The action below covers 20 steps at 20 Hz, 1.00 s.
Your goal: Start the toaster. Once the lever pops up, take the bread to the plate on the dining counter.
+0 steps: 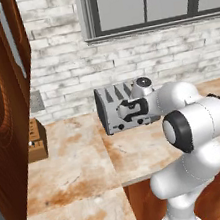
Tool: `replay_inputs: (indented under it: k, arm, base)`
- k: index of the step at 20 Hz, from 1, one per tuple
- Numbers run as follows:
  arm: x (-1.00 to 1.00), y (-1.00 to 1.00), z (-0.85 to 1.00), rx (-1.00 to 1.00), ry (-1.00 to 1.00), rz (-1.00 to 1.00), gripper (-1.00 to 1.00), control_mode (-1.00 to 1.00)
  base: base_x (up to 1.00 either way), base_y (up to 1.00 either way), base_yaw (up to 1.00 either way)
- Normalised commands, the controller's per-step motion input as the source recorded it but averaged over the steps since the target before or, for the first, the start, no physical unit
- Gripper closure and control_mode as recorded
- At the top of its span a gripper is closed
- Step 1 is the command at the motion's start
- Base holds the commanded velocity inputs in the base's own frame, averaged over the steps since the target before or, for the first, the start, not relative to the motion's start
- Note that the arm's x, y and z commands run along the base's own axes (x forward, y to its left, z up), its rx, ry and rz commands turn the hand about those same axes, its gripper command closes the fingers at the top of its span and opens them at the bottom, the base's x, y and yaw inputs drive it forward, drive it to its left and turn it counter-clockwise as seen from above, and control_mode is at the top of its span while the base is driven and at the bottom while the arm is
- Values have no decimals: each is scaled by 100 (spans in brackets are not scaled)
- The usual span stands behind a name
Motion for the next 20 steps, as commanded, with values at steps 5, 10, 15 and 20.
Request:
replay_inputs:
  k: [5,10,15,20]
  arm:
    - [0,0,-2,0,0,0,-100,-100]
    - [-6,0,1,0,-2,0,-100,-100]
    - [-16,-4,20,0,-13,0,-100,-100]
    - [-4,0,20,0,-14,0,-100,-100]
  base:
    - [0,0,0]
    - [0,0,0]
    - [0,0,0]
    - [0,0,0]
